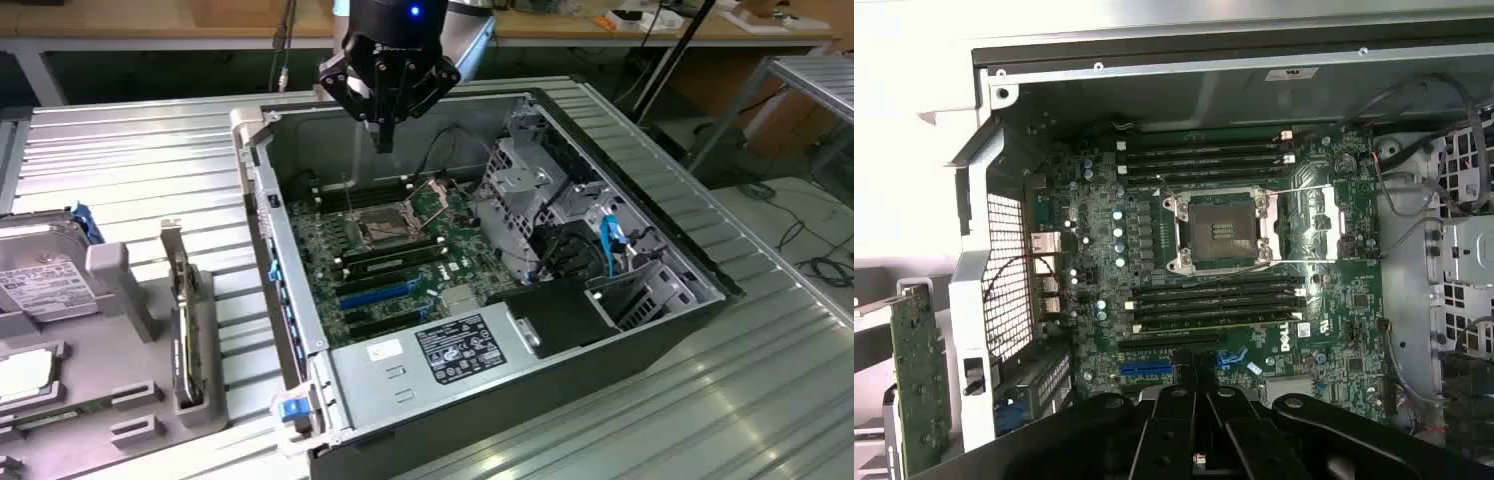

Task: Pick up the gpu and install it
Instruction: 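Reach for the gpu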

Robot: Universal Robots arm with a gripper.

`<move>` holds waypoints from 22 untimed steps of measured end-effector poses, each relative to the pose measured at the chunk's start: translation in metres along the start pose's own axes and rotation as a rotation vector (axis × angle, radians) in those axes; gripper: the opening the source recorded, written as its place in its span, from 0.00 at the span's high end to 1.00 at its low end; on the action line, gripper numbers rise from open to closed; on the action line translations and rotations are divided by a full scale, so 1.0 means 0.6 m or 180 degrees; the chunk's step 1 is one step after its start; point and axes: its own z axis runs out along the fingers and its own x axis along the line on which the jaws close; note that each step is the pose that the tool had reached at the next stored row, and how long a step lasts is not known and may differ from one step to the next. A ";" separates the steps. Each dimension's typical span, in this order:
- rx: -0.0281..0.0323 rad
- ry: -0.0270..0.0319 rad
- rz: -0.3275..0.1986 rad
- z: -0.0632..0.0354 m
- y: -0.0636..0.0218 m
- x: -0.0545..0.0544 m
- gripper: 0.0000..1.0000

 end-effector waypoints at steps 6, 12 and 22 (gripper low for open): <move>0.0000 0.0000 0.0000 0.000 0.000 0.000 0.89; 0.0000 0.0000 0.0000 0.000 0.000 0.000 0.89; 0.0000 0.0000 0.0000 0.000 -0.001 0.013 0.89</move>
